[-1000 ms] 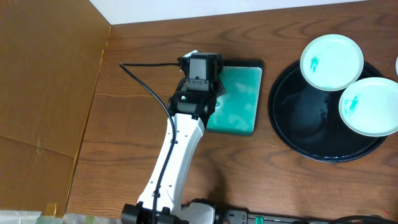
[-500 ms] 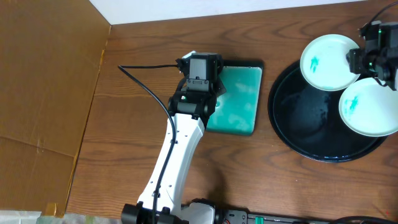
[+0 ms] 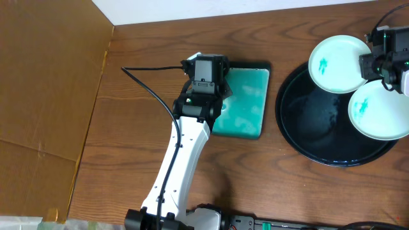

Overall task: Clean dirty plates on tray and stack at the side
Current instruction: 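Move the right gripper to the rim of the next plate on the black tray, then bring the sponge in the left gripper over the left plate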

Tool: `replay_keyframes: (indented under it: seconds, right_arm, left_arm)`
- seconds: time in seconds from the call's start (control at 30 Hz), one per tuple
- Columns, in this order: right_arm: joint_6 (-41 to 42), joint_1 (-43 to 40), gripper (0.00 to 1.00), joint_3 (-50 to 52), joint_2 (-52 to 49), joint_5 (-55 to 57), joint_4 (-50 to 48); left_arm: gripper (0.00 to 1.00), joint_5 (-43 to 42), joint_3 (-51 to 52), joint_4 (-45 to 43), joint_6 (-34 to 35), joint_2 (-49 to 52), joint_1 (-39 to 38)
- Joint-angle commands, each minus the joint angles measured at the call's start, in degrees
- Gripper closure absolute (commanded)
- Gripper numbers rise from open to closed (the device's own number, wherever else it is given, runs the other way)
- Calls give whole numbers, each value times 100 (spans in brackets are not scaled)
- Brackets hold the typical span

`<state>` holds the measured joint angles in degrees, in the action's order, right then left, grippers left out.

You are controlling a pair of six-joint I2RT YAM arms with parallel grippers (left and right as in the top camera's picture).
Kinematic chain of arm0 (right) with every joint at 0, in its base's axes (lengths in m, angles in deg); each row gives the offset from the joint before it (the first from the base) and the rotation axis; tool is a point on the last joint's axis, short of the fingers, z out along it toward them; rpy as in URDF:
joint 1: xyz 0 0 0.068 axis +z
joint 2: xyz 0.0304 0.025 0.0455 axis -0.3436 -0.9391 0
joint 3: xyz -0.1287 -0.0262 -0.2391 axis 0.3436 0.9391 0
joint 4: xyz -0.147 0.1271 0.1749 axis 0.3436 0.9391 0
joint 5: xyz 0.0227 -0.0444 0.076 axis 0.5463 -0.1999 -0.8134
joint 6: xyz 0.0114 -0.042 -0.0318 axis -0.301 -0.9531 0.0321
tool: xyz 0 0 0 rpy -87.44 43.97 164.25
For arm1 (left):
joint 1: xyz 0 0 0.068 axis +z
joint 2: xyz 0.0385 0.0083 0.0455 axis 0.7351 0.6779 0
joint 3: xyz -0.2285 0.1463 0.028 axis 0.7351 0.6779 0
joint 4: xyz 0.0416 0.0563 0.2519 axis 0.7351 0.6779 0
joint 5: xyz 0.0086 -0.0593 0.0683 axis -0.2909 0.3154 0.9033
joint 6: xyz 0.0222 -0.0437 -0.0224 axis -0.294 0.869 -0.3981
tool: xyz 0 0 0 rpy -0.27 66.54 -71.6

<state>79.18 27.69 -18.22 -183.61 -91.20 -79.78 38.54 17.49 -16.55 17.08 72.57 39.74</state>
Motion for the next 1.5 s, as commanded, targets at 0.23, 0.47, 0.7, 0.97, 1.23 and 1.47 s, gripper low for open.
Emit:
replay_keyframes:
  seconds: [0.23, 0.47, 0.7, 0.97, 1.23, 1.47]
  right_arm:
    - [-92, 68, 99, -13, -61, 15, 101]
    - [234, 120, 99, -13, 155, -1670, 96]
    - [1010, 258, 99, -13, 557, -2166, 706]
    - [997, 310, 99, -11, 459, -1687, 2100]
    - [894, 332, 99, 7, 407, -1602, 2284]
    - [894, 463, 99, 9, 278, -1126, 2015]
  left_arm:
    - [93, 35, -9, 7, 96, 48, 26]
    - [93, -527, -9, -24, 92, 90, 26]
    - [93, -1794, -9, -221, -66, 387, -136]
    - [93, -2365, -9, -953, -55, 988, -824]
    - [93, -2369, -9, -1851, 129, 1587, -1648]
    - [93, -2371, -9, -2426, 481, 2326, -2000]
